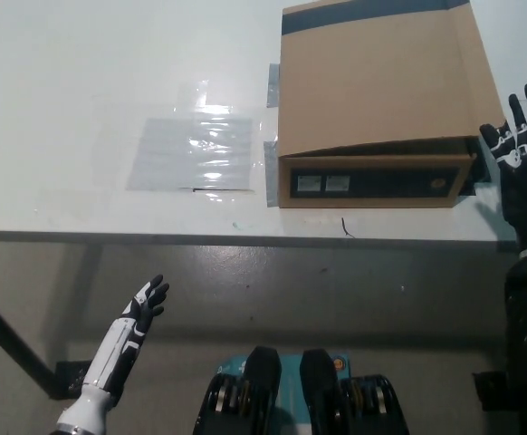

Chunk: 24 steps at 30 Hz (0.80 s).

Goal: A small storage box is placed at the center of the table and the robot uses its right hand to slide under its lid and push it upwards to open it

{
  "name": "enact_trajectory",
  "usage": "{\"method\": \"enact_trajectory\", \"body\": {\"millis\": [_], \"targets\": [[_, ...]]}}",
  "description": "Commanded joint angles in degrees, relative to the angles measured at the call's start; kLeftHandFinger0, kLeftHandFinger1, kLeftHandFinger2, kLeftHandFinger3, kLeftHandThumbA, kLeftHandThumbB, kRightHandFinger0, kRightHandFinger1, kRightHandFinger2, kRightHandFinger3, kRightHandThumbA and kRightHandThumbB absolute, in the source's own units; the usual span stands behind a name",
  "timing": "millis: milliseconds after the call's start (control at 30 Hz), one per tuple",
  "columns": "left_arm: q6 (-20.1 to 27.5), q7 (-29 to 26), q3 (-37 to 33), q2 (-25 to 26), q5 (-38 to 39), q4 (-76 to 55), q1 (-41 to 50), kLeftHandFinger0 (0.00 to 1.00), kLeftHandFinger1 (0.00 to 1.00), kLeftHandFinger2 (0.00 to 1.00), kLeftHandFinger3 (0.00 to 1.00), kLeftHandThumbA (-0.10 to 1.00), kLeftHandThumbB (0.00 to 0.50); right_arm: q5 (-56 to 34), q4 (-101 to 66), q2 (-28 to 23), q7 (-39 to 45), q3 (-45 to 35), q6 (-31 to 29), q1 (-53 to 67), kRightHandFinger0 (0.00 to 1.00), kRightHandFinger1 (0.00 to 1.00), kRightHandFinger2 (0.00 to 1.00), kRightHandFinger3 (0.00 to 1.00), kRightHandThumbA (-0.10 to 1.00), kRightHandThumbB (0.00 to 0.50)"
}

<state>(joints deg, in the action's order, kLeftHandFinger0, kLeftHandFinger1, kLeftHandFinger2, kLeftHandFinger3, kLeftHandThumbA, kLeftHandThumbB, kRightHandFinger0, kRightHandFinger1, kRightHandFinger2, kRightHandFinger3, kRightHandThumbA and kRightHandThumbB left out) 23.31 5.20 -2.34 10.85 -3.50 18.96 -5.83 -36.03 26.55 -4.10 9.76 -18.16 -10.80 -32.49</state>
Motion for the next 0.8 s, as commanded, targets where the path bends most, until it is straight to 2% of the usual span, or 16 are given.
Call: {"method": "enact_trajectory", "body": {"millis": [0, 267, 600, 633, 767], "targets": [[1.45, -0.31, 0.32, 0.13, -0.21, -1.64, -1.01, 1.00, 1.00, 1.00, 1.00, 1.00, 0.500, -0.65, -0.11, -0.47, 2.25, -0.64, -2.10, -3.68, 1.00, 1.00, 1.00, 1.00, 1.00, 0.293], [1.17, -0.08, 0.34, 0.05, 0.24, -1.83, -1.02, 1.00, 1.00, 1.00, 1.00, 1.00, 0.500, -3.62, -3.64, 0.69, 2.27, -1.33, 0.07, -4.14, 1.00, 1.00, 1.00, 1.00, 1.00, 0.353], [1.22, -0.24, 0.49, 0.29, 0.03, -1.67, -1.26, 1.00, 1.00, 1.00, 1.00, 1.00, 0.500, -4.09, -9.26, 2.01, 1.15, 0.13, 2.61, -4.13, 1.00, 1.00, 1.00, 1.00, 1.00, 0.344], [1.38, -0.24, 0.48, 0.29, 0.00, -1.67, -1.20, 1.00, 1.00, 1.00, 1.00, 1.00, 0.500, -4.52, -9.35, 2.62, 1.28, 0.27, 2.81, -4.28, 1.00, 1.00, 1.00, 1.00, 1.00, 0.332], [1.93, -0.28, 0.35, 0.12, -0.08, -1.08, -1.43, 1.00, 1.00, 1.00, 1.00, 1.00, 0.500, -5.12, -8.71, 4.32, 1.14, 0.42, 3.63, -4.39, 1.00, 1.00, 1.00, 1.00, 1.00, 0.337]]}}
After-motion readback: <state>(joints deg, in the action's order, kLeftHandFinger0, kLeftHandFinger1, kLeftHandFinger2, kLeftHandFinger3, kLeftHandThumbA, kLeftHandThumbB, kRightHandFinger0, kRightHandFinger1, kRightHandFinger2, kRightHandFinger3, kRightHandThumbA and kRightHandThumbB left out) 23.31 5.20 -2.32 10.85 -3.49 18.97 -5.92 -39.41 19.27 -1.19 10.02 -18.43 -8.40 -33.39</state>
